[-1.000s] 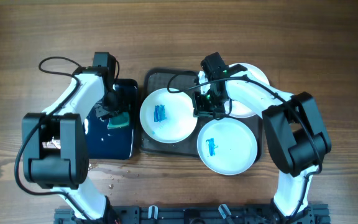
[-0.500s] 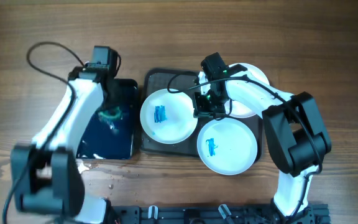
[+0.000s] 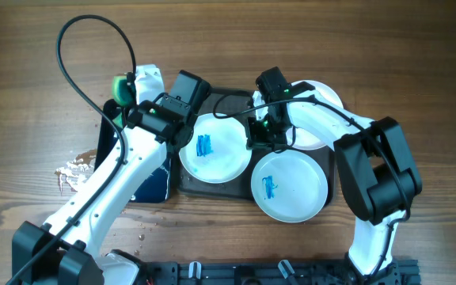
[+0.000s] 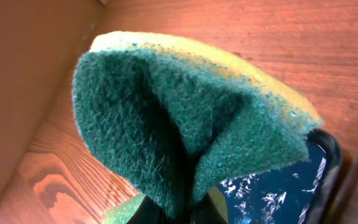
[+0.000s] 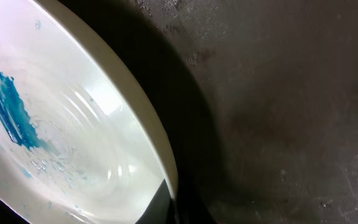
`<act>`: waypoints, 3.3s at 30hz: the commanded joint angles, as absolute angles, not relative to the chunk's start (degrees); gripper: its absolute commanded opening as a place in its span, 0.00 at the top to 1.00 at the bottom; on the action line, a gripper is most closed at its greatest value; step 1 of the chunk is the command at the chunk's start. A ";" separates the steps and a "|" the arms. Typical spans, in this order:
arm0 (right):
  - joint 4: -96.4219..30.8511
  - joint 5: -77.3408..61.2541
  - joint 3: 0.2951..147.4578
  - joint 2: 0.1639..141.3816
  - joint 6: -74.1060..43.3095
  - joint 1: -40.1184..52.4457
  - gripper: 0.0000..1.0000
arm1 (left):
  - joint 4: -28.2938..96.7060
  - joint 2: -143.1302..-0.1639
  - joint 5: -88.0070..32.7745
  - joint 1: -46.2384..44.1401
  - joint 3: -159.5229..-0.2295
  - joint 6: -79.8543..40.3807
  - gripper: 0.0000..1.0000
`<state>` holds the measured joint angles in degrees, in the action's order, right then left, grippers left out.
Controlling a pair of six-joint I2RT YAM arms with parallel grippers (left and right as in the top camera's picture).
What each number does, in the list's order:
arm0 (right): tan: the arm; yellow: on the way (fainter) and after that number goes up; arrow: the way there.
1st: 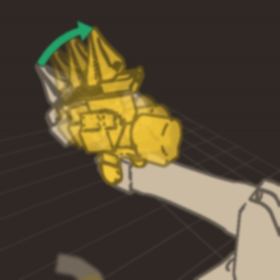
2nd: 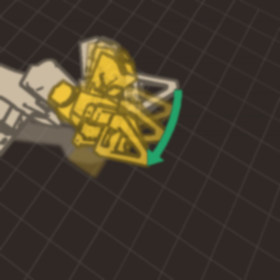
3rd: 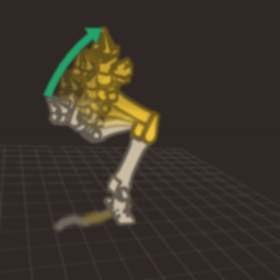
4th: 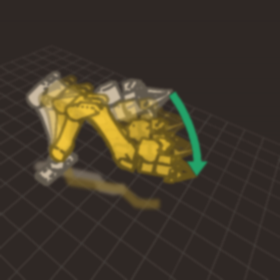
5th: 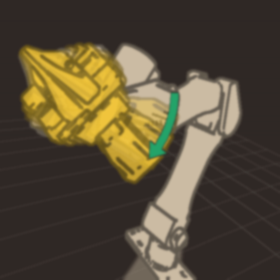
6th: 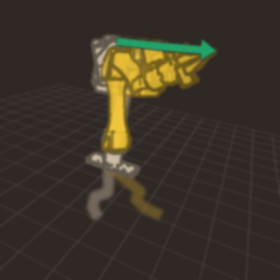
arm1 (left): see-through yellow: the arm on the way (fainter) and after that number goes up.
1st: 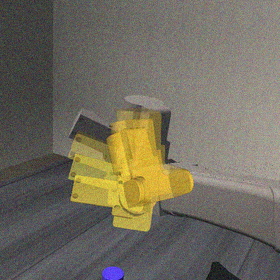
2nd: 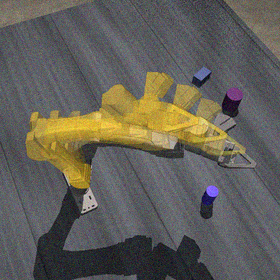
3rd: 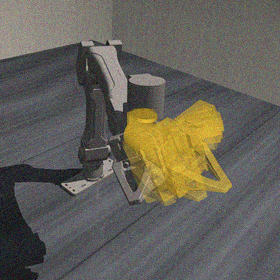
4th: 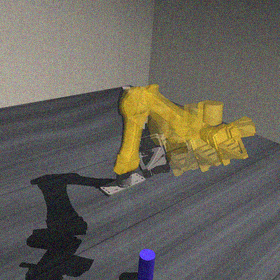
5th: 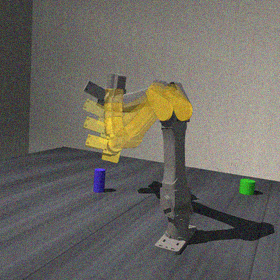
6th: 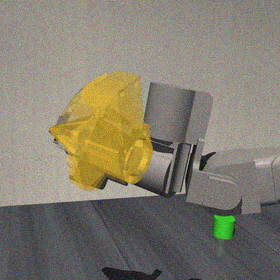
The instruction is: Clean dirty plates on tray and stack at the side
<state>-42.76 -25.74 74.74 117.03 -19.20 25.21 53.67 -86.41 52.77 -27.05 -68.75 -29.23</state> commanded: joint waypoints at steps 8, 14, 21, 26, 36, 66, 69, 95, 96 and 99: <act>-42.65 -24.40 74.56 117.64 -18.02 25.50 0.96 | 53.60 -86.32 42.92 -25.17 -69.54 -32.67 0.96; -42.72 -24.40 74.56 117.64 -17.98 25.50 0.96 | 51.22 -90.06 10.72 -12.10 -67.05 -28.67 0.96; -42.48 -24.40 74.56 117.64 -18.02 25.50 0.96 | 50.48 -98.70 0.58 -6.37 -65.69 -23.70 0.96; -42.54 -24.40 74.56 117.64 -18.00 25.50 0.96 | 49.41 -104.53 0.45 -6.46 -65.49 -23.75 0.95; -42.89 -24.43 74.56 117.64 -17.04 25.50 0.96 | 47.24 -106.50 0.45 -6.48 -65.52 -23.38 0.59; -44.14 -24.47 74.56 117.54 -19.94 24.60 0.96 | 47.03 -102.30 1.13 -6.52 -65.63 -22.68 0.96; -43.57 -24.47 74.56 117.54 -19.94 24.58 0.96 | 46.92 -101.27 4.03 -6.63 -65.63 -22.68 0.96; -44.14 -24.43 74.56 117.54 -19.05 25.12 0.96 | 51.88 -78.76 14.11 -7.01 -65.67 -23.33 0.96; -44.10 -24.43 74.56 117.54 -19.00 25.12 0.96 | 51.68 -78.98 7.79 -6.96 -65.67 -22.41 0.96; -43.55 -24.49 74.56 117.54 -18.31 25.12 0.96 | 51.57 -80.31 -13.58 -7.03 -65.67 -21.08 0.96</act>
<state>-43.77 -25.87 74.74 117.03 -19.44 24.93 52.07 -79.55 6.94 -6.72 -65.71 -22.65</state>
